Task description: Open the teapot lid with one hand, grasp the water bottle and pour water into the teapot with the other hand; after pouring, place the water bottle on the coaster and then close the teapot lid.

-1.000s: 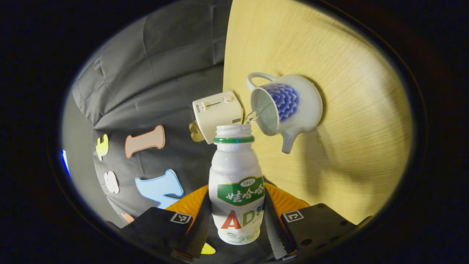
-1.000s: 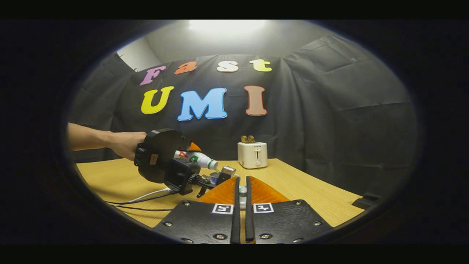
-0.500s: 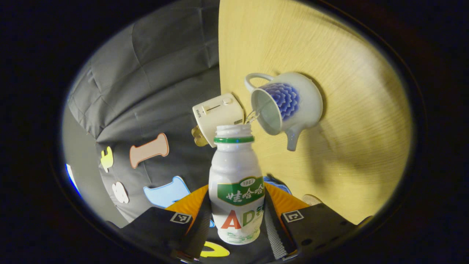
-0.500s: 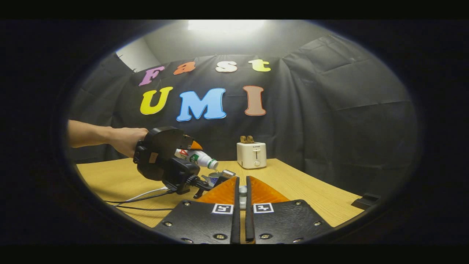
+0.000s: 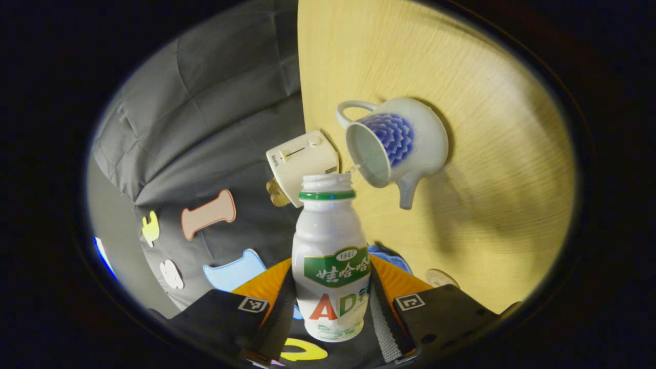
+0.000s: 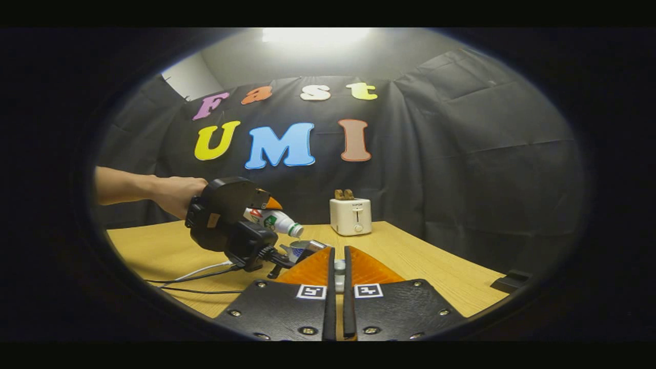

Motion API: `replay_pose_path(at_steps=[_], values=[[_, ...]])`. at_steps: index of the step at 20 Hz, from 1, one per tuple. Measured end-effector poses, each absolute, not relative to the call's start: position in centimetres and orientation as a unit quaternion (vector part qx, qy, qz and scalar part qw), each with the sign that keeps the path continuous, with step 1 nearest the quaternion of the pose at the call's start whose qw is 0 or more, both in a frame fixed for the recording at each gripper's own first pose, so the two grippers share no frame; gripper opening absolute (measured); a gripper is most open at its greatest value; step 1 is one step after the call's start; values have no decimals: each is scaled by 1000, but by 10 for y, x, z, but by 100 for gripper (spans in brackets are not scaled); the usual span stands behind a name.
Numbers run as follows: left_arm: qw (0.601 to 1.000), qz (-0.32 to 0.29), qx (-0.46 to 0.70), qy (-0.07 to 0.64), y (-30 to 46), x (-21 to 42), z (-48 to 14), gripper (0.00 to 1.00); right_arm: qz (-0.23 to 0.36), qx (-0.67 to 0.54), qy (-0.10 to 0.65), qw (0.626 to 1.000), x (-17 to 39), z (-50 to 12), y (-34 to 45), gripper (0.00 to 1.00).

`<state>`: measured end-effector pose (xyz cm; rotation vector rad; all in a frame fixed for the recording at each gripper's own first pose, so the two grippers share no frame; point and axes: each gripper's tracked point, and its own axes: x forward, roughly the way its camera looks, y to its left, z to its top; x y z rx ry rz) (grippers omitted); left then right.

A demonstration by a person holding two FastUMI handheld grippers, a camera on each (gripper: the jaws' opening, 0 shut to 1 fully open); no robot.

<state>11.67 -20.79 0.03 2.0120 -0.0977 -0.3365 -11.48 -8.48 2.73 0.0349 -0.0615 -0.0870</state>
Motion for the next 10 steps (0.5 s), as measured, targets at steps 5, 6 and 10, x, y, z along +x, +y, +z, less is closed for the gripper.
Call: replay_pose_path(at_steps=[5,6,10], values=[[519,-144,842,-40,-208,119,-5,75,-45,16,-31,998,-112,26,-86,6],[517,-144,843,-39,-208,119,-7,80,-45,16,-31,998,-111,26,-86,6],[514,-147,844,-36,-208,121,-8,80,-46,15,-33,998,-108,25,-88,6]])
